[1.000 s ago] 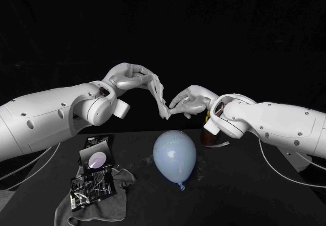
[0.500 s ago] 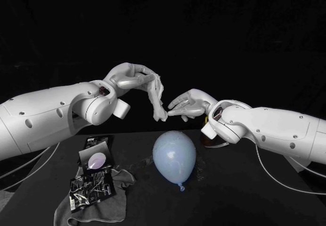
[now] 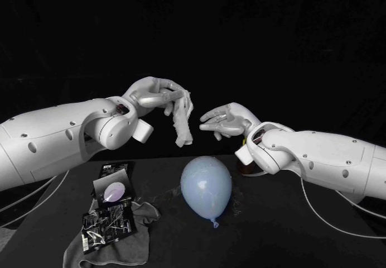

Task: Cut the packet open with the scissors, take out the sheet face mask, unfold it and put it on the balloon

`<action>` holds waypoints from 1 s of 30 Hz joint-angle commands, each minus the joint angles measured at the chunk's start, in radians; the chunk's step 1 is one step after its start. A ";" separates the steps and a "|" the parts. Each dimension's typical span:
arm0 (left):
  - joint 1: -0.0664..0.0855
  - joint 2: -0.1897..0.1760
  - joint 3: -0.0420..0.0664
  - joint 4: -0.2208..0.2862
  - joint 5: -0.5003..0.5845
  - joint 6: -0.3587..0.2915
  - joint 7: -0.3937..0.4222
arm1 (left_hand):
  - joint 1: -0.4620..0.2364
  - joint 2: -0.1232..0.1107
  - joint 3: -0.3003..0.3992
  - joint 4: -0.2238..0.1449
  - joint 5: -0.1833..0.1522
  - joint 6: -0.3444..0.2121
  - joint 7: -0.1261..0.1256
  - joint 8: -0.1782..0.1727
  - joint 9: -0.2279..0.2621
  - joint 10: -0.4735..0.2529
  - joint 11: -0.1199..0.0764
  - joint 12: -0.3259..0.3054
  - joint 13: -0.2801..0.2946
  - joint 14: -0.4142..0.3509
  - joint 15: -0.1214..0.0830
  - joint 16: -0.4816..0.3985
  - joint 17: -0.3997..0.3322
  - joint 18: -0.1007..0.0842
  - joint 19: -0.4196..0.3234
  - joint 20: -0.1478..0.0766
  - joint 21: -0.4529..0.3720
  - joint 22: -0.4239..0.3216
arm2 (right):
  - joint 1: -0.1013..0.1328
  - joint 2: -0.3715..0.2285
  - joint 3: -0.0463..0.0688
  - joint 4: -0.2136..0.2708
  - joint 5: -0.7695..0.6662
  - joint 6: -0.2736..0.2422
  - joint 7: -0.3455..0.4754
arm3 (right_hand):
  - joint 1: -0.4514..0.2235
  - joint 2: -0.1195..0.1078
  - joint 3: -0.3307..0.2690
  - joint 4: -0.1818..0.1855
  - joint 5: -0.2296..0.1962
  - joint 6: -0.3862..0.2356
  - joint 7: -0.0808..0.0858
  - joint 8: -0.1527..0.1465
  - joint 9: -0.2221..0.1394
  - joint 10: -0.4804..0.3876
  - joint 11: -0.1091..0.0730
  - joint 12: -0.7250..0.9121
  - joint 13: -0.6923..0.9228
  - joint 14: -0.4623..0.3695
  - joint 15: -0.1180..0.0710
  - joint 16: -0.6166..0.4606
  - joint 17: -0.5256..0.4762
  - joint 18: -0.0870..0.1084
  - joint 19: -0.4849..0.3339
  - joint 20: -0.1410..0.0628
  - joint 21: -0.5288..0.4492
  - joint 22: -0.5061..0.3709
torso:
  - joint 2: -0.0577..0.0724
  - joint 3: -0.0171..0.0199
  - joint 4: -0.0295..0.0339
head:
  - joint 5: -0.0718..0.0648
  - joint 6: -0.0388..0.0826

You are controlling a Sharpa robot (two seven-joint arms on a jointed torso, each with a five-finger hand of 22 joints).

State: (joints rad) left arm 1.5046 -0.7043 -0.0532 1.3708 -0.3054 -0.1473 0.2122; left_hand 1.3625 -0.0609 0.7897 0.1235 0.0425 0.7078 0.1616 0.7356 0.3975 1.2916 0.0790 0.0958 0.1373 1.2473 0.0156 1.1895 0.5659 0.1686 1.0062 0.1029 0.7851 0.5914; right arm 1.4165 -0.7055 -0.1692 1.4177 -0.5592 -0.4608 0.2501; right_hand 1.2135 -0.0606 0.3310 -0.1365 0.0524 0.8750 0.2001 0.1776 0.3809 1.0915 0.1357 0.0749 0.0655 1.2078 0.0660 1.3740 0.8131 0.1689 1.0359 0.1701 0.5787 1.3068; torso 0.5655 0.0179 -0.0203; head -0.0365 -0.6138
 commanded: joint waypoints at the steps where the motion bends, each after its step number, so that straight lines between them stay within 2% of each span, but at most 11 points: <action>1: 0.002 -0.002 0.001 0.002 -0.011 0.039 -0.008 | 0.001 0.002 0.007 0.003 0.005 0.000 -0.007 0.006 0.170 0.006 0.001 -0.005 0.002 0.038 -0.007 0.050 0.077 0.014 0.010 -0.002 0.021 0.015 | -0.001 -0.006 0.001 0.009 0.123 -0.058 0.108 | 0.008 0.002 -0.002 0.008 -0.004 0.015 0.000 -0.003 -0.002 0.008 0.001 0.004 0.001 0.005 0.000 0.006 -0.002 0.007 0.002 0.000 0.000 0.010 | -0.001 0.0011 -0.0002 | 0.001 0.003; 2: 0.002 -0.003 0.001 0.002 -0.015 0.040 -0.009 | 0.001 -0.001 0.009 0.005 0.005 0.000 -0.009 0.006 0.171 0.009 -0.001 -0.007 0.004 0.066 -0.009 0.085 0.137 0.015 0.019 -0.004 0.036 0.024 | -0.001 -0.008 0.001 0.011 0.140 -0.056 0.116 | 0.008 0.002 -0.002 0.008 -0.004 0.015 0.000 -0.003 -0.002 0.008 0.001 0.004 0.001 0.005 0.000 0.006 -0.002 0.007 0.002 0.000 0.000 0.010 | -0.001 0.0017 0.0000 | 0.001 0.003; 4: 0.002 -0.006 0.001 0.002 -0.019 0.042 -0.011 | 0.000 -0.002 0.010 0.007 0.005 0.000 -0.010 0.007 0.172 0.011 -0.002 -0.008 0.005 0.086 -0.012 0.108 0.176 0.015 0.028 -0.007 0.049 0.031 | -0.001 -0.011 0.002 0.017 0.178 -0.046 0.133 | 0.006 0.000 -0.004 0.010 -0.005 0.018 0.000 -0.003 -0.003 0.007 0.001 0.004 0.000 0.003 0.000 0.006 -0.005 0.007 0.000 0.000 -0.004 0.009 | -0.001 0.0020 0.0000 | 0.001 0.003; 11: 0.002 -0.009 0.000 0.000 -0.038 0.048 -0.017 | 0.000 -0.006 0.008 0.008 0.005 0.004 -0.017 0.006 0.172 0.035 -0.009 0.001 0.013 0.097 -0.018 0.120 0.182 0.016 0.040 -0.012 0.066 0.041 | 0.001 -0.012 0.005 0.036 0.290 -0.004 0.163 | -0.018 -0.004 -0.033 0.047 -0.005 0.032 0.000 -0.010 -0.009 0.008 0.001 0.005 0.001 -0.001 0.001 0.014 -0.004 0.007 -0.002 0.001 -0.004 0.012 | 0.000 0.0010 -0.0007 | -0.001 0.006; 18: 0.000 -0.006 -0.002 0.000 -0.070 0.039 -0.011 | 0.001 -0.008 0.008 0.008 0.005 0.004 -0.019 0.004 0.171 0.036 -0.011 0.000 0.014 0.099 -0.020 0.120 0.178 0.016 0.043 -0.013 0.071 0.043 | 0.004 -0.002 0.006 0.042 0.333 0.029 0.160 | -0.037 -0.007 -0.070 0.086 -0.004 0.047 0.000 -0.014 -0.014 0.024 -0.001 0.015 0.005 0.006 0.001 0.027 0.009 0.005 0.008 0.001 0.013 0.019 | -0.001 0.0002 -0.0004 | -0.003 0.007; 21: 0.000 -0.006 -0.003 0.003 -0.083 0.034 -0.011 | 0.003 -0.011 0.005 0.007 0.005 0.006 -0.024 0.000 0.169 0.048 -0.016 0.006 0.019 0.102 -0.023 0.122 0.177 0.016 0.046 -0.016 0.076 0.047 | 0.004 0.007 0.007 0.042 0.327 0.043 0.145 | -0.039 -0.005 -0.089 0.108 -0.005 0.053 -0.007 -0.018 -0.017 0.073 -0.011 0.044 0.017 0.006 -0.007 0.034 0.011 0.005 0.013 -0.003 0.021 0.024 | -0.001 0.0001 0.0008 | -0.002 0.007; 22: 0.000 -0.006 -0.003 0.004 -0.086 0.033 -0.011 | 0.003 -0.013 0.003 0.006 0.005 0.008 -0.025 -0.002 0.167 0.054 -0.018 0.009 0.021 0.103 -0.025 0.122 0.178 0.016 0.046 -0.018 0.078 0.048 | 0.004 0.010 0.007 0.042 0.322 0.047 0.140 | -0.042 -0.003 -0.099 0.120 -0.003 0.063 -0.020 -0.014 -0.016 0.134 -0.025 0.083 0.035 0.013 -0.016 0.040 0.024 0.003 0.023 -0.008 0.039 0.030 | -0.001 0.0002 0.0010 | -0.002 0.007; 26: -0.001 -0.007 -0.004 0.008 -0.095 0.027 -0.012 | 0.005 -0.017 0.000 0.004 0.005 0.013 -0.028 -0.006 0.164 0.068 -0.022 0.018 0.028 0.105 -0.029 0.123 0.179 0.016 0.047 -0.021 0.083 0.052 | 0.004 0.022 0.007 0.043 0.300 0.052 0.117 | -0.035 -0.011 -0.132 0.148 -0.004 0.076 -0.046 -0.009 -0.017 0.208 -0.057 0.184 0.101 0.044 -0.046 0.060 0.068 -0.007 0.061 -0.035 0.102 0.049 | -0.001 0.0000 0.0008 | -0.002 0.008; 28: -0.001 -0.007 -0.004 0.011 -0.099 0.025 -0.012 | 0.008 -0.022 -0.003 0.000 0.005 0.017 -0.030 -0.011 0.162 0.075 -0.025 0.023 0.033 0.108 -0.031 0.125 0.182 0.016 0.048 -0.023 0.087 0.054 | 0.004 0.026 0.007 0.044 0.291 0.049 0.110 | -0.026 -0.015 -0.159 0.169 -0.003 0.088 -0.058 0.000 -0.015 0.216 -0.072 0.285 0.182 0.086 -0.059 0.085 0.136 -0.018 0.098 -0.049 0.163 0.065 | -0.001 -0.0001 0.0003 | -0.002 0.009; 29: -0.001 -0.007 -0.004 0.012 -0.101 0.024 -0.013 | 0.008 -0.023 -0.003 -0.001 0.005 0.018 -0.030 -0.012 0.161 0.076 -0.025 0.025 0.034 0.108 -0.032 0.125 0.181 0.016 0.049 -0.024 0.088 0.055 | 0.004 0.028 0.007 0.044 0.287 0.047 0.106 | -0.007 -0.028 -0.204 0.197 0.004 0.101 -0.060 0.016 -0.013 0.163 -0.084 0.462 0.337 0.132 -0.076 0.118 0.218 -0.031 0.128 -0.055 0.216 0.075 | 0.000 -0.0002 0.0003 | -0.002 0.009; 30: -0.001 -0.007 -0.004 0.013 -0.102 0.023 -0.013 | 0.010 -0.026 -0.005 -0.003 0.005 0.021 -0.030 -0.015 0.159 0.079 -0.026 0.027 0.037 0.109 -0.033 0.125 0.181 0.016 0.049 -0.025 0.090 0.056 | 0.004 0.030 0.007 0.045 0.284 0.044 0.104 | -0.004 -0.008 -0.199 0.204 -0.005 0.100 -0.065 0.017 -0.013 0.147 -0.080 0.468 0.347 0.145 -0.068 0.122 0.252 -0.030 0.135 -0.061 0.232 0.078 | 0.000 -0.0003 0.0005 | -0.002 0.009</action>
State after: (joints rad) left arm 1.5030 -0.7128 -0.0584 1.3801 -0.3870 -0.1205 0.1943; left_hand 1.3673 -0.0863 0.7890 0.1227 0.0442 0.7267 0.1321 0.7234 0.3975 1.3640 0.0519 0.1192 0.1740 1.3515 -0.0136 1.3095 0.7464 0.1741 1.0510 0.0825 0.8704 0.6469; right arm 1.4199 -0.6777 -0.1631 1.4608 -0.2585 -0.4391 0.3693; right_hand 1.2061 -0.0727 0.1277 0.0699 0.0524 0.9686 0.1376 0.1935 0.3656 1.2327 0.0577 0.5568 0.4259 1.3483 -0.0025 1.4923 1.0641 0.1462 1.1708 0.1147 0.8125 1.3075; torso 0.5648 0.0178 -0.0198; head -0.0383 -0.6055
